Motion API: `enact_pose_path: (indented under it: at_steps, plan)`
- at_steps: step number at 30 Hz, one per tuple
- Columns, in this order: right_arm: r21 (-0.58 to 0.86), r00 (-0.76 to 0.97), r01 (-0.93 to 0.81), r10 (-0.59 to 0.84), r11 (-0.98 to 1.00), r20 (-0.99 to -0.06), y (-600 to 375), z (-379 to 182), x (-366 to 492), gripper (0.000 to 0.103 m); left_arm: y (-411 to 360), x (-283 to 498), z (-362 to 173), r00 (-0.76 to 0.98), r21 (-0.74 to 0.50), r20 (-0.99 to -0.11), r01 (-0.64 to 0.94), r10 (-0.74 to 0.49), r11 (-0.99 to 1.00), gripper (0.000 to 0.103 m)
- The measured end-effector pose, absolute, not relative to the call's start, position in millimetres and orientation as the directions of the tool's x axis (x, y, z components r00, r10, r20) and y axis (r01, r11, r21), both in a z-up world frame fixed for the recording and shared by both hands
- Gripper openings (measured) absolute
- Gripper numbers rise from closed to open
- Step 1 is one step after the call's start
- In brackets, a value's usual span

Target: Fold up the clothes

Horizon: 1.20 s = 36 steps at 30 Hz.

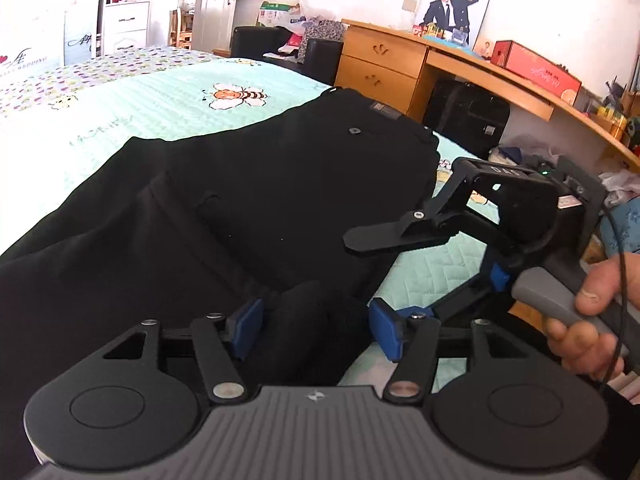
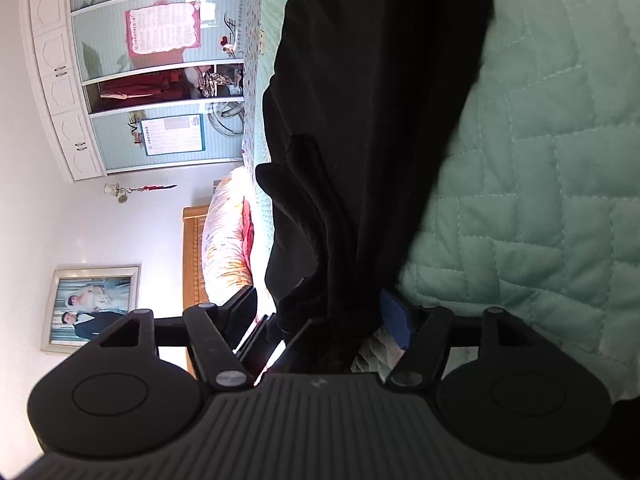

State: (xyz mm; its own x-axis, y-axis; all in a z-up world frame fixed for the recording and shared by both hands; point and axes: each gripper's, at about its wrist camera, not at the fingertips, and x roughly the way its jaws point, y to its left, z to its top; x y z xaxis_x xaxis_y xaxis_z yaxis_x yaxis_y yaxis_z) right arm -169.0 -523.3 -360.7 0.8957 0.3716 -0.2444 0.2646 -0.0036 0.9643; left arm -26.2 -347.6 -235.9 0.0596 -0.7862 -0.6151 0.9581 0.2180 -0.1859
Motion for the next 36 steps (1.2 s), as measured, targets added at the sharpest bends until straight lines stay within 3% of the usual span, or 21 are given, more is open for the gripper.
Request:
enact_pose_path:
  at_steps: [2, 4, 6, 13, 16, 17, 18, 20, 21, 23, 26, 29, 30, 31, 32, 36]
  plan:
    - [0.965, 0.888, 0.262, 0.389, 0.012, -0.246, -522.0, -361.0, -166.8, 0.061, -345.6, -27.0, -237.5, 0.046, -0.19, -0.612, 0.96, -0.79, 0.204, 0.067]
    - [0.96, 0.878, 0.277, 0.394, 0.043, -0.271, -519.3, -358.6, -165.8, 0.038, -342.4, -28.5, -239.0, 0.053, -0.178, -0.605, 0.964, -0.794, 0.199, 0.067]
    - [0.962, 0.875, 0.264, 0.403, 0.068, -0.268, -515.8, -351.8, -165.0, 0.029, -337.5, -28.5, -239.8, 0.061, -0.183, -0.597, 0.96, -0.8, 0.21, 0.067]
    - [0.944, 0.859, 0.208, 0.413, 0.258, -0.302, -517.1, -325.7, -151.3, 0.029, -325.8, -26.7, -233.9, 0.128, -0.175, -0.536, 0.95, -0.834, 0.259, 0.068]
    - [0.925, 0.87, 0.087, 0.424, 0.369, -0.251, -520.2, -302.8, -143.3, 0.029, -319.1, -42.6, -219.4, 0.235, -0.047, -0.432, 0.958, -0.871, 0.282, 0.069]
    - [0.915, 0.873, 0.045, 0.43, 0.401, -0.231, -521.8, -296.6, -141.3, 0.029, -322.9, -49.2, -218.2, 0.238, 0.007, -0.421, 0.966, -0.875, 0.26, 0.073]
    - [0.903, 0.868, 0.029, 0.437, 0.428, -0.235, -524.1, -296.9, -140.3, 0.028, -328.1, -53.2, -221.8, 0.226, 0.031, -0.436, 0.971, -0.871, 0.236, 0.077]
    - [0.879, 0.858, 0.017, 0.444, 0.477, -0.257, -528.7, -299.7, -137.8, 0.029, -346.6, -54.3, -243.1, 0.179, 0.036, -0.546, 0.981, -0.819, 0.19, 0.08]
    - [0.872, 0.85, 0.099, 0.415, 0.479, -0.325, -532.3, -310.9, -136.7, 0.03, -355.6, -50.6, -257.3, 0.137, -0.015, -0.618, 0.982, -0.774, 0.186, 0.08]
    - [0.865, 0.827, 0.252, 0.367, 0.434, -0.425, -542.8, -335.2, -148.3, 0.023, -352.8, -53.2, -263.7, 0.14, -0.038, -0.59, 0.979, -0.795, 0.201, 0.088]
    - [0.922, 0.877, 0.236, 0.34, 0.307, -0.338, -553.0, -343.6, -170.9, 0.028, -351.3, -50.0, -260.5, 0.122, -0.078, -0.584, 0.976, -0.803, 0.205, 0.089]
    - [0.945, 0.911, 0.161, 0.326, 0.285, -0.253, -559.5, -333.5, -167.5, 0.041, -348.7, -50.6, -254.1, 0.124, -0.084, -0.57, 0.974, -0.812, 0.209, 0.089]
    - [0.946, 0.913, 0.147, 0.328, 0.288, -0.242, -562.5, -330.0, -159.5, 0.05, -347.6, -51.2, -253.0, 0.127, -0.084, -0.567, 0.974, -0.814, 0.211, 0.089]
    - [0.938, 0.911, 0.146, 0.328, 0.314, -0.252, -566.1, -326.3, -149.6, 0.061, -347.3, -53.1, -251.2, 0.127, -0.088, -0.567, 0.973, -0.814, 0.214, 0.089]
    - [0.925, 0.906, 0.145, 0.329, 0.353, -0.267, -569.0, -323.2, -137.0, 0.063, -347.0, -55.2, -249.4, 0.128, -0.093, -0.566, 0.972, -0.814, 0.217, 0.089]
    - [0.881, 0.867, 0.165, 0.36, 0.444, -0.344, -579.4, -327.2, -85.2, 0.064, -342.8, -51.2, -249.8, 0.124, -0.133, -0.553, 0.963, -0.824, 0.235, 0.089]
